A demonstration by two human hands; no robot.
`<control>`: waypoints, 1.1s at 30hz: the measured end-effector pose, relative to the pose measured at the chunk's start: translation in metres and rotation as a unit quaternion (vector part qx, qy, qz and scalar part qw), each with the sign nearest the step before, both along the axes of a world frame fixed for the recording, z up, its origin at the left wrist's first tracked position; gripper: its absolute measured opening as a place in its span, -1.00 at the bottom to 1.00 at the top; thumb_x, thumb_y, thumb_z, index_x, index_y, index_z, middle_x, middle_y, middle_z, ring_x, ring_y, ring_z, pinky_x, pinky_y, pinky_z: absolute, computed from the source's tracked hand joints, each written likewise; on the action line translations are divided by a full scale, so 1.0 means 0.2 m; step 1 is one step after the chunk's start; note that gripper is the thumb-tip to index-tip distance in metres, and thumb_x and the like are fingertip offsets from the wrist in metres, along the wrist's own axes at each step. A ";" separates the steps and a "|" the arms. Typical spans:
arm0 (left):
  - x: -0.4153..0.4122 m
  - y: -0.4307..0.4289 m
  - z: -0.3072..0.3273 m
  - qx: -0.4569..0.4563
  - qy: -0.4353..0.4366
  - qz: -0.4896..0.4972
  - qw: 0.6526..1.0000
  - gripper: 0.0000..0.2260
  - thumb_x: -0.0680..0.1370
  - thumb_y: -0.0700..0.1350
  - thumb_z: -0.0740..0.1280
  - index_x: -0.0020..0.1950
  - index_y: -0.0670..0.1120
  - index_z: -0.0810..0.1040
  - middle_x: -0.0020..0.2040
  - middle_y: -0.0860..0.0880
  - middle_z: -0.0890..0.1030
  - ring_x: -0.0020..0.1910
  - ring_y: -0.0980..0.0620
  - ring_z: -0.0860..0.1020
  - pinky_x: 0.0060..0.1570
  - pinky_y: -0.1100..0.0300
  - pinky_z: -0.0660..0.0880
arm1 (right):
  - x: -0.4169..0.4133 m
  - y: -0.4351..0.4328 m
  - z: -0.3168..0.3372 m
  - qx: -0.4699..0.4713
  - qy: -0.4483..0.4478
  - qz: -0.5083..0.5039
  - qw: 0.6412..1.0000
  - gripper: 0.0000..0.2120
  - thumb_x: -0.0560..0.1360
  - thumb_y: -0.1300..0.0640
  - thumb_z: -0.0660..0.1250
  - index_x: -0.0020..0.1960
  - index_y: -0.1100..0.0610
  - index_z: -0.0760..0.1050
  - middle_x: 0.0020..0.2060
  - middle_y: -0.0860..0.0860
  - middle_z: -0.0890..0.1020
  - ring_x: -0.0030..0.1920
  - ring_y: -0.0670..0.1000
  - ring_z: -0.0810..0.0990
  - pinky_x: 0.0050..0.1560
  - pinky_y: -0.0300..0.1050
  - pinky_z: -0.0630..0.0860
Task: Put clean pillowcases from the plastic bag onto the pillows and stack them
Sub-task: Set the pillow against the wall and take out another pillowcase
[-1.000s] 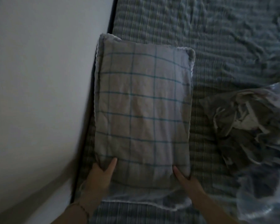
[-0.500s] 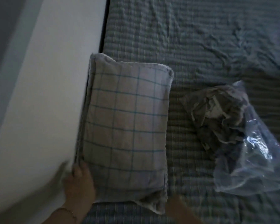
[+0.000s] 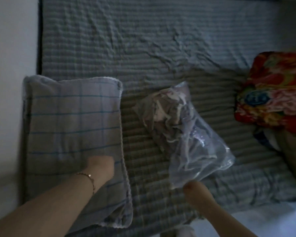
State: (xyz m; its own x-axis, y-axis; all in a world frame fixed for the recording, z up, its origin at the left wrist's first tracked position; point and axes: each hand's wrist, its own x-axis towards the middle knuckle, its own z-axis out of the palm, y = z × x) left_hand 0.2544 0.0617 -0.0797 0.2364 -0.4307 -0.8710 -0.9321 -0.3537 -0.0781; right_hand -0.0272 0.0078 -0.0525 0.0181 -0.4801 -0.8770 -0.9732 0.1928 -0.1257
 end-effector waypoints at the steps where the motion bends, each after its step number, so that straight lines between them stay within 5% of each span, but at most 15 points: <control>1: -0.12 -0.03 0.01 -0.090 0.049 -0.011 0.995 -0.71 0.56 -0.08 0.18 0.28 -0.07 0.42 0.25 -0.05 0.48 0.17 -0.04 0.50 0.11 0.12 0.46 | -0.11 -0.04 0.02 0.005 0.019 -0.004 1.000 -0.82 0.52 0.13 0.20 -0.25 0.06 0.44 -0.28 0.02 0.53 -0.15 0.04 0.52 -0.24 -0.23 0.37; 3: -0.41 -0.10 0.08 -0.320 0.130 -0.048 0.937 -0.46 0.41 0.02 0.38 0.35 -0.06 0.33 0.24 -0.04 0.42 0.13 -0.05 0.52 0.02 0.17 0.49 | -0.29 -0.12 0.05 -0.011 0.042 -0.012 0.999 -0.76 0.49 0.16 0.21 -0.36 0.06 0.42 -0.36 0.00 0.52 -0.07 0.10 0.60 -0.27 -0.20 0.35; 6: -0.79 -0.18 0.06 -0.461 0.170 -0.136 0.860 -0.10 0.17 0.33 0.38 0.41 -0.01 0.20 0.25 -0.06 0.35 0.18 -0.07 0.40 0.11 0.08 0.42 | -0.46 -0.25 0.03 -0.105 -0.040 -0.077 0.991 -0.72 0.46 0.27 0.21 -0.01 -0.08 0.51 -0.17 0.06 0.59 -0.18 0.08 0.61 -0.22 -0.17 0.44; 9: -1.11 -0.36 0.03 -0.417 0.095 -0.130 0.894 -0.01 0.16 0.31 0.44 0.45 -0.07 0.17 0.33 -0.18 0.36 0.27 -0.19 0.32 0.19 -0.19 0.44 | -0.58 -0.42 -0.04 -0.120 -0.193 -0.047 0.973 -0.35 0.45 0.34 0.23 0.35 -0.26 0.26 0.14 -0.04 0.48 -0.18 -0.07 0.57 -0.29 -0.27 0.49; 11: -1.20 -0.50 0.05 -0.403 0.034 -0.036 0.914 -0.27 0.22 0.08 0.54 0.32 -0.10 0.40 0.25 -0.18 0.48 0.22 -0.19 0.40 0.12 -0.14 0.50 | -0.58 -0.50 -0.10 -0.121 -0.225 0.030 0.966 -0.28 0.48 0.25 0.30 0.48 -0.16 0.06 0.35 -0.12 0.28 0.13 -0.02 0.53 0.04 -0.19 0.55; 13: -1.20 -0.63 0.08 -0.396 0.019 0.106 0.912 -0.79 0.50 -0.06 0.34 0.10 -0.08 0.52 0.07 -0.08 0.58 0.05 -0.07 0.52 0.04 0.04 0.53 | -0.55 -0.56 -0.16 -0.145 -0.208 0.096 0.963 -0.26 0.47 0.11 0.35 0.50 -0.06 0.00 0.47 -0.09 0.14 0.36 0.02 0.35 0.35 -0.05 0.37; 16: -1.15 -0.74 0.11 -0.387 0.075 0.293 0.871 -0.84 0.63 -0.07 0.09 0.04 -0.06 0.44 -0.18 -0.03 0.61 -0.22 0.00 0.60 -0.22 0.05 0.57 | -0.51 -0.65 -0.26 -0.162 -0.119 0.171 0.964 -0.13 0.45 -0.15 0.34 0.52 0.09 -0.10 0.51 0.01 0.05 0.51 0.03 0.00 0.51 0.00 -0.02; 18: -1.12 -0.77 0.15 -0.414 0.126 0.296 0.851 -0.92 0.63 -0.09 0.10 0.07 -0.02 0.36 -0.27 -0.04 0.57 -0.32 -0.03 0.59 -0.34 0.03 0.54 | -0.49 -0.66 -0.32 -0.152 -0.059 0.186 0.969 -0.14 0.45 -0.16 0.33 0.51 0.15 -0.06 0.50 0.06 0.09 0.51 0.07 0.02 0.51 0.01 -0.02; 20: -1.11 -0.76 0.19 -0.406 0.179 0.248 0.861 -0.89 0.62 -0.14 0.13 0.09 0.05 0.29 -0.28 -0.03 0.52 -0.35 -0.05 0.55 -0.39 0.02 0.49 | -0.49 -0.65 -0.36 -0.147 -0.038 0.141 0.978 -0.44 0.53 -0.03 0.27 0.44 0.13 0.19 0.39 0.08 0.31 0.39 0.09 0.29 0.39 0.00 0.30; 22: -1.11 -0.73 0.23 -0.379 0.203 0.163 0.888 -0.87 0.61 -0.17 0.15 0.09 0.06 0.32 -0.19 0.09 0.43 -0.30 0.05 0.50 -0.35 0.18 0.41 | -0.50 -0.65 -0.32 -0.167 -0.053 0.028 0.984 -0.73 0.59 0.14 0.10 0.24 0.10 0.42 0.14 0.06 0.52 0.03 0.02 0.53 -0.03 -0.08 0.55; 24: -1.11 -0.73 0.27 -0.326 0.224 0.180 0.901 -0.82 0.60 -0.09 0.18 0.19 0.05 0.40 -0.04 0.13 0.41 -0.12 0.10 0.47 -0.20 0.31 0.34 | -0.53 -0.65 -0.22 -0.162 -0.110 -0.041 0.980 -0.73 0.60 0.19 0.01 0.11 0.14 0.47 -0.07 0.00 0.51 -0.22 -0.07 0.51 -0.31 -0.23 0.46; 27: -1.11 -0.72 0.31 -0.323 0.190 0.138 0.917 -0.75 0.59 0.02 0.15 0.25 0.07 0.43 0.28 0.05 0.45 0.15 0.04 0.45 0.04 0.21 0.37 | -0.56 -0.67 0.08 -0.141 -0.267 -0.107 0.947 -0.77 0.61 0.18 0.04 -0.08 0.13 0.46 -0.21 -0.04 0.47 -0.30 -0.16 0.46 -0.37 -0.30 0.40; 30: -1.08 -0.75 0.38 -0.328 0.164 0.240 0.899 -0.63 0.62 -0.02 0.15 0.43 -0.02 0.33 0.41 -0.03 0.36 0.38 -0.06 0.33 0.34 0.08 0.29 | -0.54 -0.74 0.51 -0.164 -0.375 -0.189 0.893 -0.74 0.60 0.23 0.06 -0.24 0.10 0.37 -0.39 -0.05 0.44 -0.46 -0.24 0.41 -0.47 -0.40 0.32; 33: -1.02 -0.83 0.56 -0.377 0.254 0.367 0.812 -0.67 0.62 -0.13 0.16 0.38 -0.15 0.37 0.35 -0.14 0.43 0.34 -0.12 0.39 0.35 0.01 0.31 | -0.54 -0.83 0.98 -0.268 -0.461 -0.201 0.822 -0.71 0.60 0.28 0.06 -0.24 0.07 0.37 -0.39 -0.08 0.42 -0.44 -0.26 0.38 -0.42 -0.47 0.32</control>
